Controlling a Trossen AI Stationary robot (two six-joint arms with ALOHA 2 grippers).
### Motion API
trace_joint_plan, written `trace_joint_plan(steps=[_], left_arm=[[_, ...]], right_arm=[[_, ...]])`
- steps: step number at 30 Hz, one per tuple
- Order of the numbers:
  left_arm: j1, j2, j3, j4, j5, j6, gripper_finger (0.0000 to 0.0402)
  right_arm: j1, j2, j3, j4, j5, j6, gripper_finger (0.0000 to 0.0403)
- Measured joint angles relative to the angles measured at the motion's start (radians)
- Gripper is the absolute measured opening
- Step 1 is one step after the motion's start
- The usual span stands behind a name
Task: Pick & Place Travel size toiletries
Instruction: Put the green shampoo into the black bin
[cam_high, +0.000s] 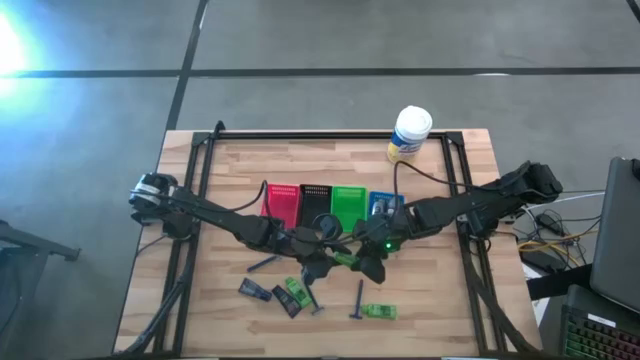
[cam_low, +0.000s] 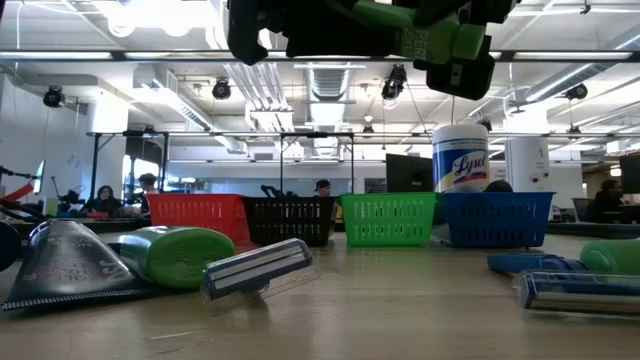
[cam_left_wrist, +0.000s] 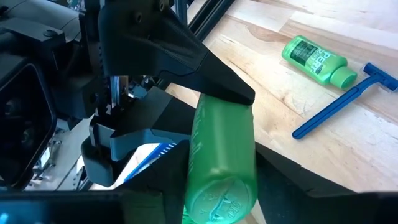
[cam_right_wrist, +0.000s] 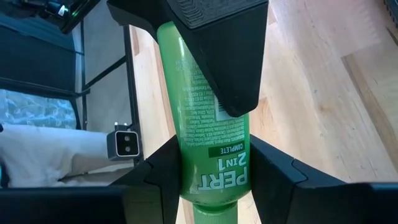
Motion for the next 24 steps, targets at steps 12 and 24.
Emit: trace_joint_plan(steps=[12, 24], left_arm=[[0.000, -0.002, 0.000, -0.020, -0.019, 0.000, 0.0119], [-0.004, -0.009, -0.004, -0.162, -0.177, -0.105, 0.0113]], right_arm=[[-0.023, 0.002, -0.001, -0.002, 0.000, -0.007, 0.0144], [-0.031, -0.018, -0.001, -0.010, 0.050, 0.002, 0.0235]])
